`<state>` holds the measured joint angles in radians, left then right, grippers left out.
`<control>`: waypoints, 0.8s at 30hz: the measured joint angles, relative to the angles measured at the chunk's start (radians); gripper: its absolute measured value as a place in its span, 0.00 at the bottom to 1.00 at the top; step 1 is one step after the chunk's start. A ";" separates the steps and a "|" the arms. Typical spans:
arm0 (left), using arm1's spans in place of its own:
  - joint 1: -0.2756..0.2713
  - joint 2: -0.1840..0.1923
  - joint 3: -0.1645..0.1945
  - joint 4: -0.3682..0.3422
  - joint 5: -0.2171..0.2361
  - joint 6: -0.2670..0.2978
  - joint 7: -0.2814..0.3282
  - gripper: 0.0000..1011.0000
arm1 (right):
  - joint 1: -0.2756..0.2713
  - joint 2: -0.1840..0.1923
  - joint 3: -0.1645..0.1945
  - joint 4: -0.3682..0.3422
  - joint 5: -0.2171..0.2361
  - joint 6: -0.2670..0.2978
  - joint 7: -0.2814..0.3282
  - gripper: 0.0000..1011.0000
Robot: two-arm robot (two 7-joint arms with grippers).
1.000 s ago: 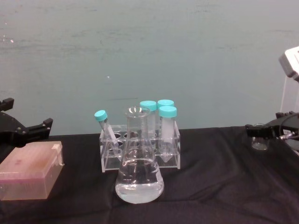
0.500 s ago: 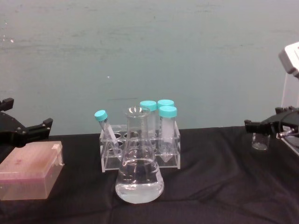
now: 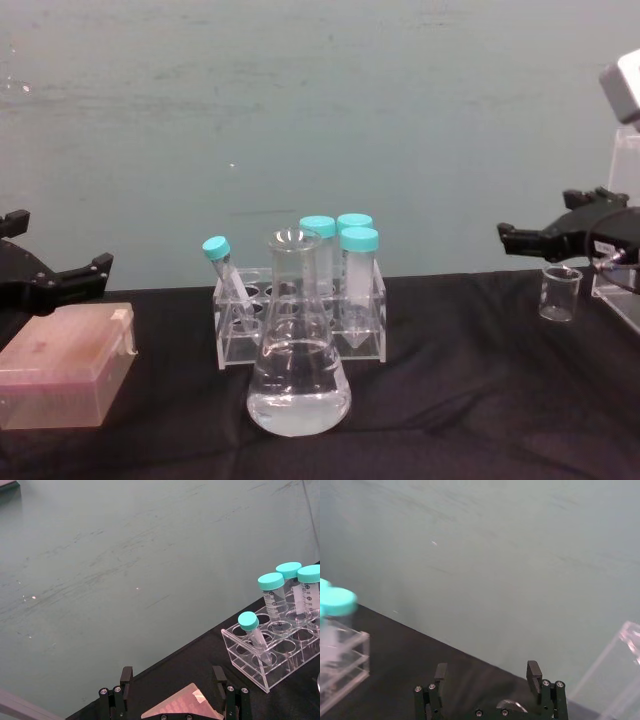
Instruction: Place the experimental apparatus aside using one hand.
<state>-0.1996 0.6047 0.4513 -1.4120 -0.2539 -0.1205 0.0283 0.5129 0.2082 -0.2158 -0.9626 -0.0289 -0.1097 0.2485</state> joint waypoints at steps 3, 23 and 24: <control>0.000 0.000 0.000 0.000 0.000 0.000 0.000 0.99 | -0.018 0.009 -0.002 -0.034 0.014 -0.009 0.032 0.99; 0.000 0.000 0.000 0.000 0.000 0.000 0.000 0.99 | -0.080 0.084 -0.075 -0.171 0.152 -0.070 0.286 0.99; 0.000 0.000 0.000 0.000 0.000 0.000 0.000 0.99 | -0.080 0.086 -0.079 -0.171 0.158 -0.074 0.297 0.99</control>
<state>-0.1996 0.6047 0.4514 -1.4120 -0.2539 -0.1205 0.0283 0.4334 0.2940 -0.2948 -1.1338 0.1286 -0.1833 0.5459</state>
